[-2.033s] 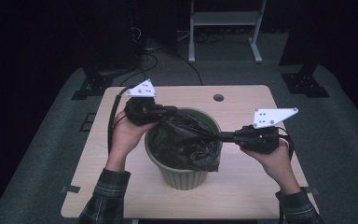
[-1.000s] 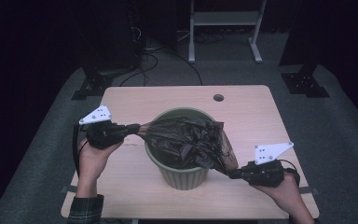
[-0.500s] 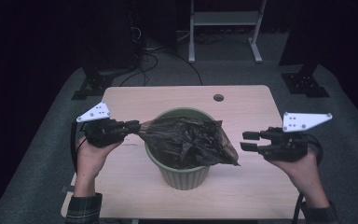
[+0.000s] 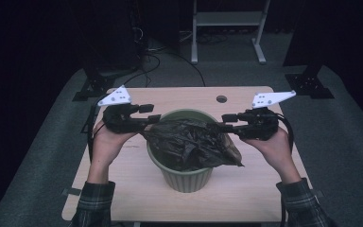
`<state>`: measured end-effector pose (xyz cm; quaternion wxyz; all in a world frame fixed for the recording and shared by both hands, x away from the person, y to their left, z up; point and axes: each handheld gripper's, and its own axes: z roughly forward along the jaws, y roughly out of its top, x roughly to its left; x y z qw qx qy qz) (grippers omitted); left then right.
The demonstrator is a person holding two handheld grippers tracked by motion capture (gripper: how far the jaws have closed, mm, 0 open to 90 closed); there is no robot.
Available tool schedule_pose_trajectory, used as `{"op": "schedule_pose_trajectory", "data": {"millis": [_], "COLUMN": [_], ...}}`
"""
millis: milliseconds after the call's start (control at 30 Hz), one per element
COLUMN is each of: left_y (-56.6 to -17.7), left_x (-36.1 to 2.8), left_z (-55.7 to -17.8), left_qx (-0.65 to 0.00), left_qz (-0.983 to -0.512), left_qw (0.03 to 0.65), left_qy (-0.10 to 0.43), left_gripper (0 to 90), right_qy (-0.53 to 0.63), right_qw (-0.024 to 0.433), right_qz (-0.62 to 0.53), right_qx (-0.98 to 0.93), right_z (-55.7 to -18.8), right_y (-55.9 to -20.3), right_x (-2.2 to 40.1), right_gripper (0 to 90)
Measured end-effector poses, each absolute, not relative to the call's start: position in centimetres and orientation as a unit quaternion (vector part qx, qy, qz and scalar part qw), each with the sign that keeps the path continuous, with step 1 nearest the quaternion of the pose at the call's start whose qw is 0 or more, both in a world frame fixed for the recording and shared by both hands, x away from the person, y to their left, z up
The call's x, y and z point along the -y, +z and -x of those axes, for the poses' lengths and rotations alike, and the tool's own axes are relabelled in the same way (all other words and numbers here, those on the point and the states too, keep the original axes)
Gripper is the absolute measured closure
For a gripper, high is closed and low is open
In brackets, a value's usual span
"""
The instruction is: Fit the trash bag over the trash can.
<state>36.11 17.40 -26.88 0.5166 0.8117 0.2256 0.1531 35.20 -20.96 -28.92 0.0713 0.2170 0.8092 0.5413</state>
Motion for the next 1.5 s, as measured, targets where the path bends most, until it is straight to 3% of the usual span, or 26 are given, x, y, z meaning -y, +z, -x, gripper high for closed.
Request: {"op": "schedule_pose_trajectory", "data": {"millis": [133, 267, 767, 833, 1000, 1500], "left_y": [-27.0, -27.3, -28.8, -29.0, -29.0, -28.2], "left_x": [-15.4, -13.9, -11.1, -11.0, -11.3, -20.8], "left_z": [-37.2, -38.1, -39.0, -39.0, -38.8, -37.0], "left_qx": [-0.208, -0.199, -0.177, -0.178, -0.176, -0.275], "left_qz": [-0.826, -0.837, -0.876, -0.882, -0.885, -0.823], "left_qw": [0.505, 0.491, 0.436, 0.423, 0.421, 0.477], "left_qy": [0.142, 0.136, 0.108, 0.107, 0.092, 0.14], "left_gripper": [50.4, 49.1, 46.6, 50.8, 89.2, 90.0], "right_qy": [0.527, 0.514, 0.553, 0.554, 0.553, 0.538], "right_qw": [0.065, 0.07, 0.102, 0.103, 0.106, 0.122], "right_qz": [-0.219, -0.209, -0.154, -0.151, -0.148, -0.196], "right_qx": [-0.819, -0.829, -0.812, -0.813, -0.813, -0.811], "right_z": [-36.2, -36.5, -34.2, -34.0, -33.7, -32.8], "right_y": [-29.1, -29.5, -26.9, -26.7, -26.7, -28.9], "right_x": [20.0, 19.5, 19.9, 19.8, 19.8, 23.9], "right_gripper": [61.6, 90.0, 90.0, 90.0, 90.0, 90.0]}}
